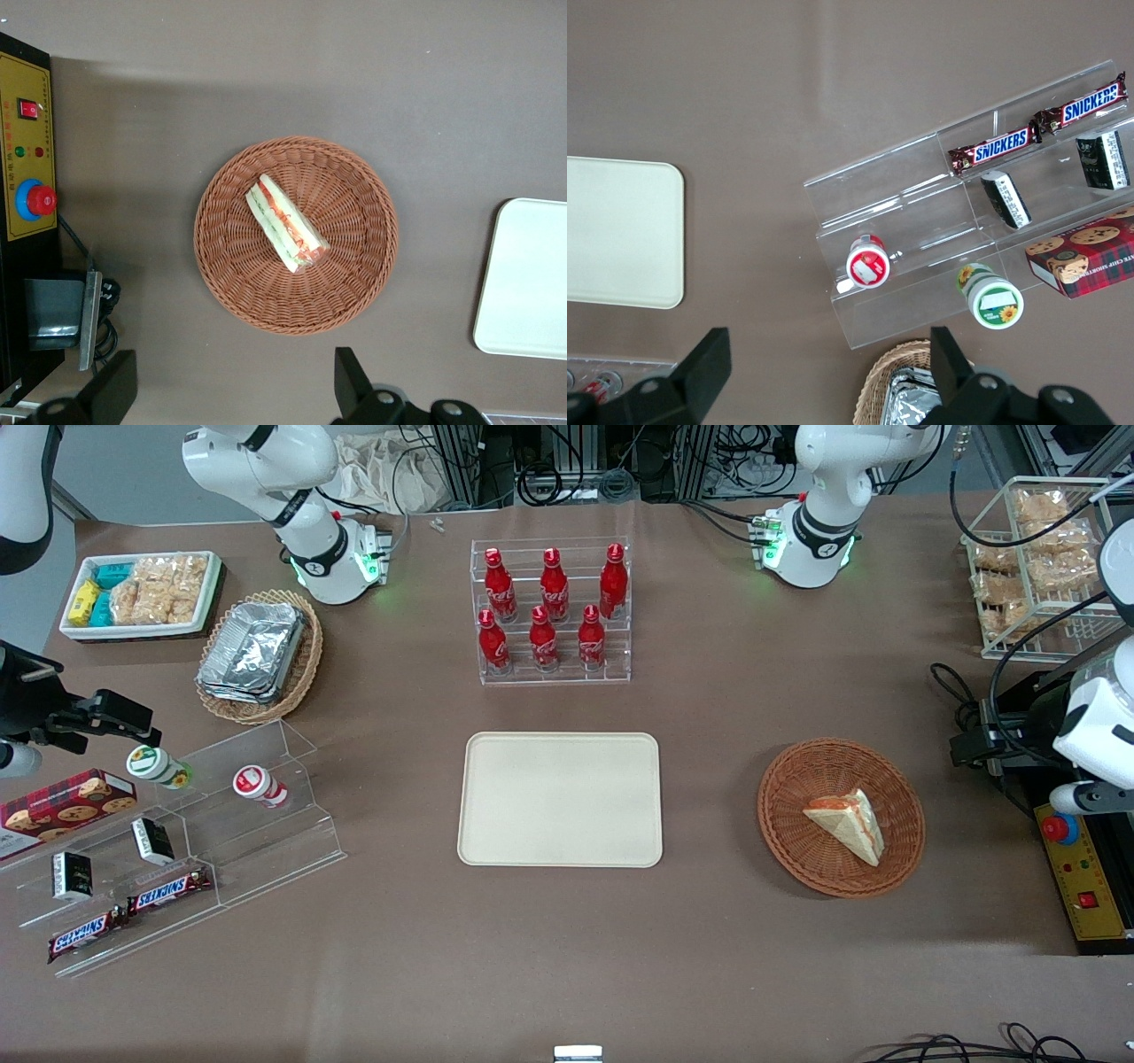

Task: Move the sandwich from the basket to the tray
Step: 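Move the left gripper over the wrapped sandwich in the wicker basket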

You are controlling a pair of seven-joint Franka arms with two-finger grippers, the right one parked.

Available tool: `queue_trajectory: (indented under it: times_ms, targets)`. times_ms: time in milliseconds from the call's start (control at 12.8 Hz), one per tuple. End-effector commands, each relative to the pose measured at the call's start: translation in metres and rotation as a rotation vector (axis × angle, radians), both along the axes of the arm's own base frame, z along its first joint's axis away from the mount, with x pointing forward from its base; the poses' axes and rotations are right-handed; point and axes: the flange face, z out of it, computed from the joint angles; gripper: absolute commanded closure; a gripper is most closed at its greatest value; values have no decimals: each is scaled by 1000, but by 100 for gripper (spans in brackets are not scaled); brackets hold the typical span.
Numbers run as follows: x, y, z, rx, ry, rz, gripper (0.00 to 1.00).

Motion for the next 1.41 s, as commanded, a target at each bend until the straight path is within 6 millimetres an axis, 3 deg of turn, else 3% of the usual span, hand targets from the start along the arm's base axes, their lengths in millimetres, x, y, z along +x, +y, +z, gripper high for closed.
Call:
queue_trajectory:
  times_ms: [0,313,626,1174,1330]
  targets:
    - [5,-2,4,7,-1,6,0]
    - [8,-2,-3,-7,11,99,0]
    - [22,-3,-33,-16,14,265,0]
    - [48,-7,-118,-23,62,505,0]
    - [52,-16,-142,-29,58,549,0]
